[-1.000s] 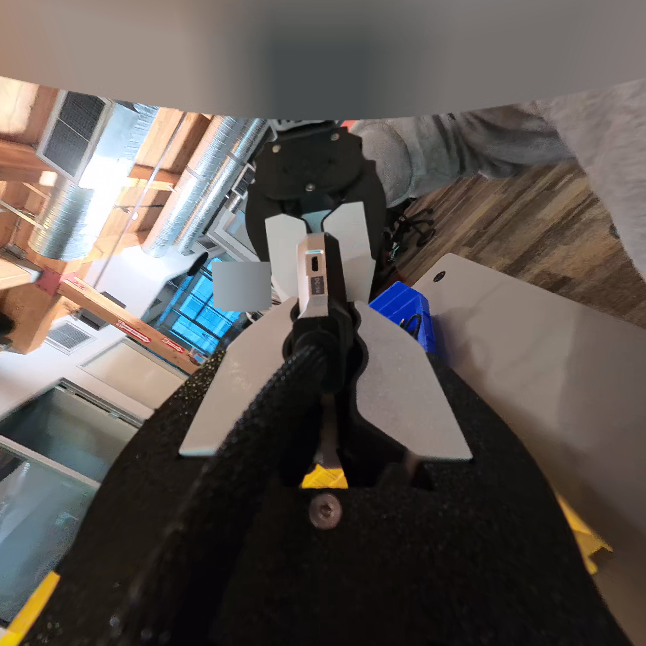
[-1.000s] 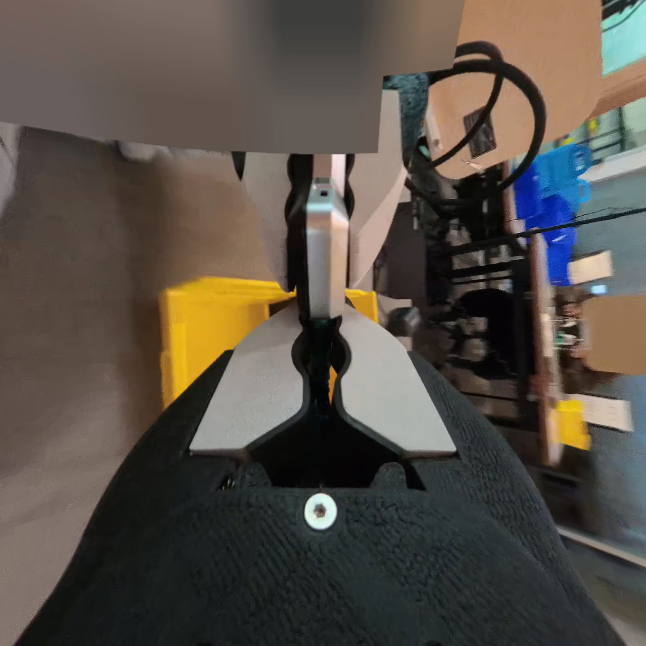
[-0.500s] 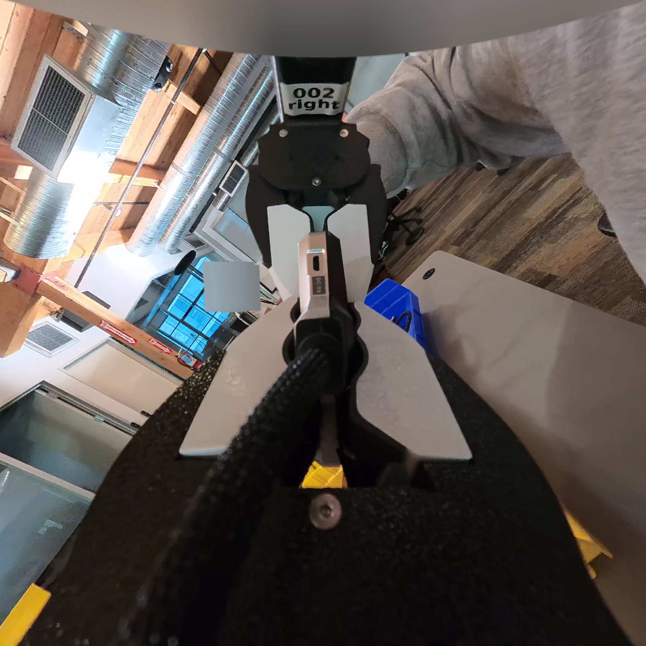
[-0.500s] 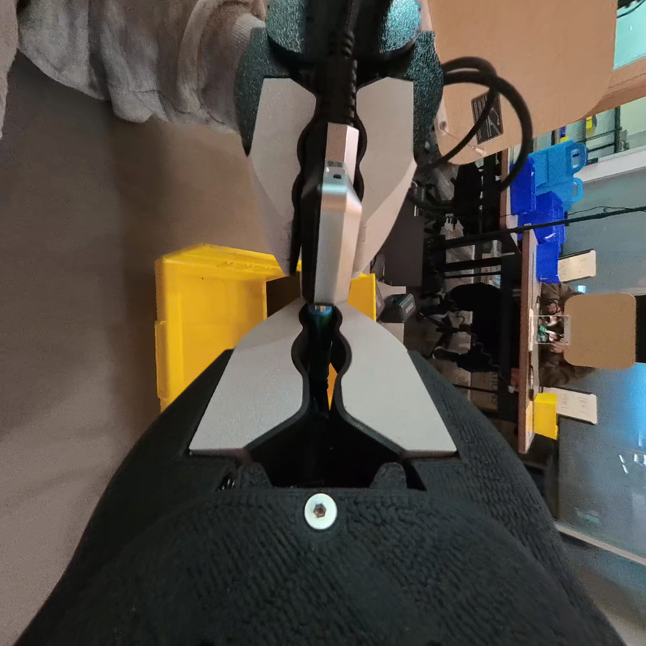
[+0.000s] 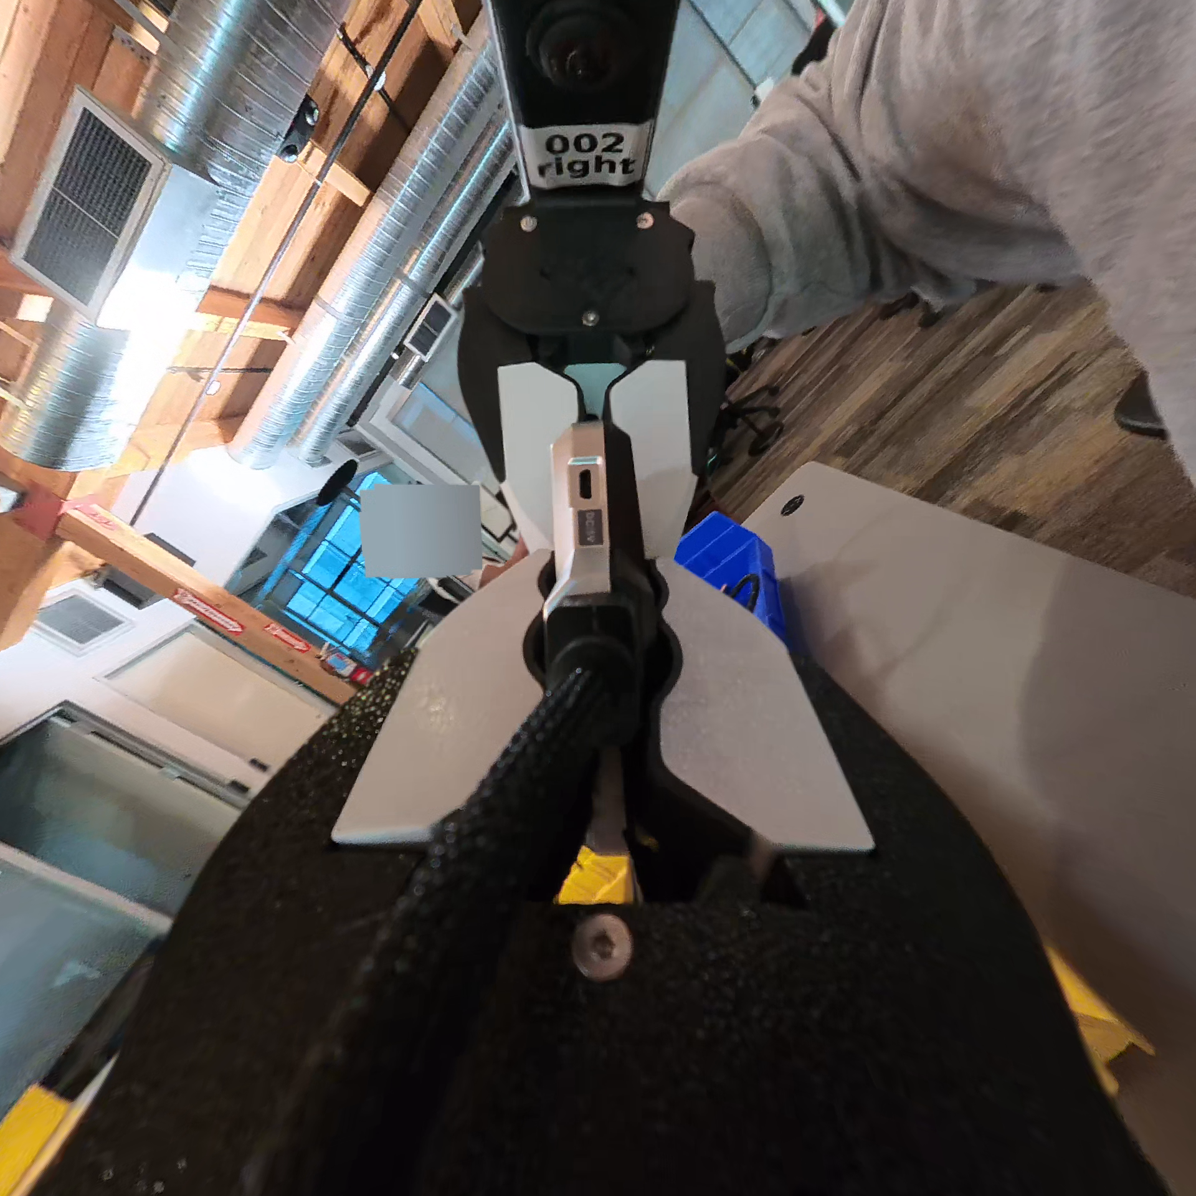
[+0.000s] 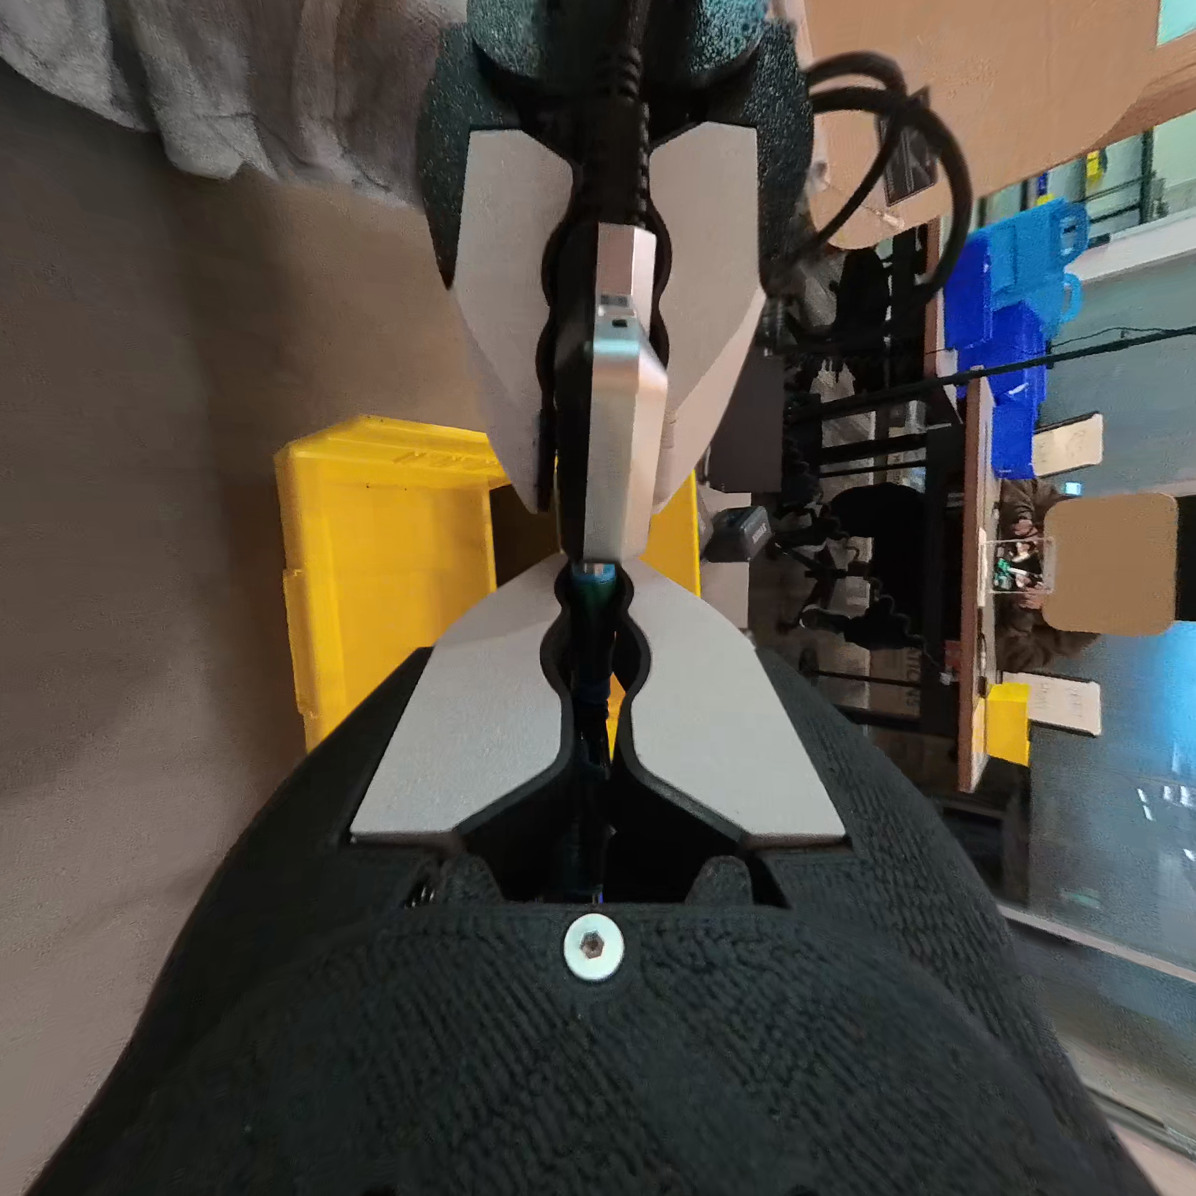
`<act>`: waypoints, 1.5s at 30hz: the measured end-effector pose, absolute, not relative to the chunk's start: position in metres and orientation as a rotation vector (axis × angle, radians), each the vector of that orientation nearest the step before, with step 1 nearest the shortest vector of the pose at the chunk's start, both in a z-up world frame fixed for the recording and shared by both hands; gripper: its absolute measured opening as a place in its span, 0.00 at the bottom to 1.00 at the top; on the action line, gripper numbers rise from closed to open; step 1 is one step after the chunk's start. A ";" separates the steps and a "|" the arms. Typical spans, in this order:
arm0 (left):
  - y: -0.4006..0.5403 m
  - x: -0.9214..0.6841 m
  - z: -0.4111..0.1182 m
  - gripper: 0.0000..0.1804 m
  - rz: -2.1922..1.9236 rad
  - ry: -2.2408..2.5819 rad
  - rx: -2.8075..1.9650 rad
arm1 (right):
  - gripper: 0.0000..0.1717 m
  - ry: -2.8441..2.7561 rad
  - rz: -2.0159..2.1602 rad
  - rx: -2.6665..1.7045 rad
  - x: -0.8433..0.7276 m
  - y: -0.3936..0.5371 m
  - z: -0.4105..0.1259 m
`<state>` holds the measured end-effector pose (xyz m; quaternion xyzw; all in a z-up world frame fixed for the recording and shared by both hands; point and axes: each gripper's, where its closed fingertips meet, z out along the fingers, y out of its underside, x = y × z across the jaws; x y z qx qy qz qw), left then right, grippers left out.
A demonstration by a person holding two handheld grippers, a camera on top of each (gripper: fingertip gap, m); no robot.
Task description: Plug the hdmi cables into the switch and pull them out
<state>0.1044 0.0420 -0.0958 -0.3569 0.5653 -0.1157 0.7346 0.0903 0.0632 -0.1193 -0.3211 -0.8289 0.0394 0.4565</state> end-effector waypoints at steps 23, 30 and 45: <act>0.086 0.004 -0.065 0.13 -0.744 0.767 -1.015 | 0.04 -1.715 0.089 -1.420 0.162 0.146 -0.082; 0.082 0.017 -0.064 0.13 -0.806 0.785 -1.044 | 0.03 -1.928 0.049 -1.557 0.247 0.175 -0.123; 0.108 0.050 -0.110 0.13 -0.753 0.888 -1.283 | 0.46 -1.784 0.211 -1.980 0.267 0.215 -0.202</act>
